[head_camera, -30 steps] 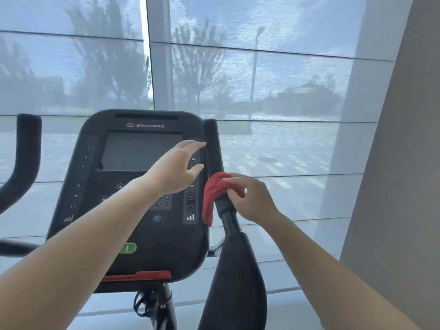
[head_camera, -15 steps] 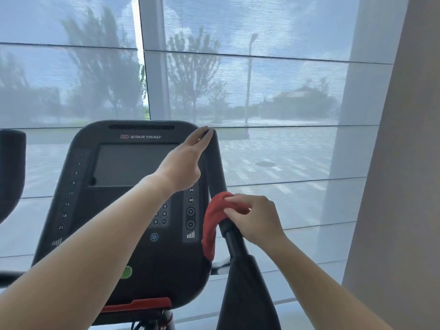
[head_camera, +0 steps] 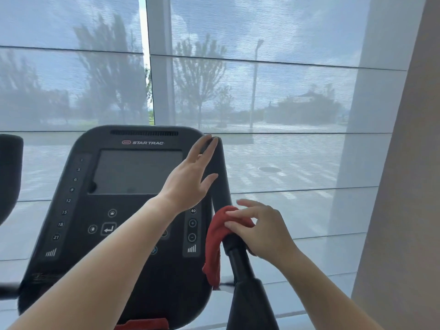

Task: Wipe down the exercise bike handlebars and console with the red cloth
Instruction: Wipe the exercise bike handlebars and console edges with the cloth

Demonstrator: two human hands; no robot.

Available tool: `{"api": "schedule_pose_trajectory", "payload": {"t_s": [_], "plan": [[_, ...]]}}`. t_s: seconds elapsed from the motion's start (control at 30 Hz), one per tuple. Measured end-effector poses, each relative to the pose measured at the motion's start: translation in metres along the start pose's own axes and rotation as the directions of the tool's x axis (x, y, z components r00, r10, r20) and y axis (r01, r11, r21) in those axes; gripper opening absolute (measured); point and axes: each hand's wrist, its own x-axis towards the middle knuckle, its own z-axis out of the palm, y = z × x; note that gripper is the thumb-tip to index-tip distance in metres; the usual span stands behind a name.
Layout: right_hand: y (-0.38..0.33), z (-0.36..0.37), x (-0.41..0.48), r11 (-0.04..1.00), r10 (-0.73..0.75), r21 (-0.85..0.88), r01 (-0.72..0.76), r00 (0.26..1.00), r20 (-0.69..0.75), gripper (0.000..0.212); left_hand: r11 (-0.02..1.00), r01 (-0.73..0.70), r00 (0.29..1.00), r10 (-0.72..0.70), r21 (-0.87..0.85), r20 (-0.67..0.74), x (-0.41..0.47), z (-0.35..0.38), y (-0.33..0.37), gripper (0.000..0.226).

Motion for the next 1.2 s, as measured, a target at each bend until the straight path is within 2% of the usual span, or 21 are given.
{"api": "schedule_pose_trajectory", "payload": {"t_s": [0.17,0.4,0.63,0.83,1.0,1.2], "plan": [[-0.004,0.006,0.013,0.998,-0.052,-0.034,0.050,0.996,-0.071,0.018,0.999,-0.026,1.000,0.026,0.034,-0.016,0.001,-0.006,-0.006,0.074],[0.000,-0.012,-0.016,0.994,-0.087,-0.059,0.092,0.993,0.073,0.018,0.999,-0.040,0.999,0.040,0.002,-0.016,0.003,-0.007,-0.009,0.067],[-0.004,0.006,0.011,0.996,-0.092,-0.005,0.091,0.994,-0.064,0.018,1.000,-0.007,1.000,0.007,-0.009,-0.017,0.001,-0.004,-0.004,0.068],[0.001,-0.012,-0.020,0.994,-0.107,0.013,0.106,0.992,0.074,0.018,0.999,0.011,1.000,-0.011,-0.033,0.002,0.001,-0.005,-0.001,0.071],[-0.014,-0.006,-0.025,1.000,-0.005,-0.003,0.005,1.000,-0.028,0.003,0.999,0.028,1.000,-0.027,-0.038,0.008,0.000,-0.007,0.002,0.073],[-0.018,0.000,-0.030,0.977,0.077,-0.195,-0.085,0.996,-0.049,0.019,0.998,0.038,0.998,-0.036,-0.040,0.050,0.000,-0.012,0.005,0.073]]}}
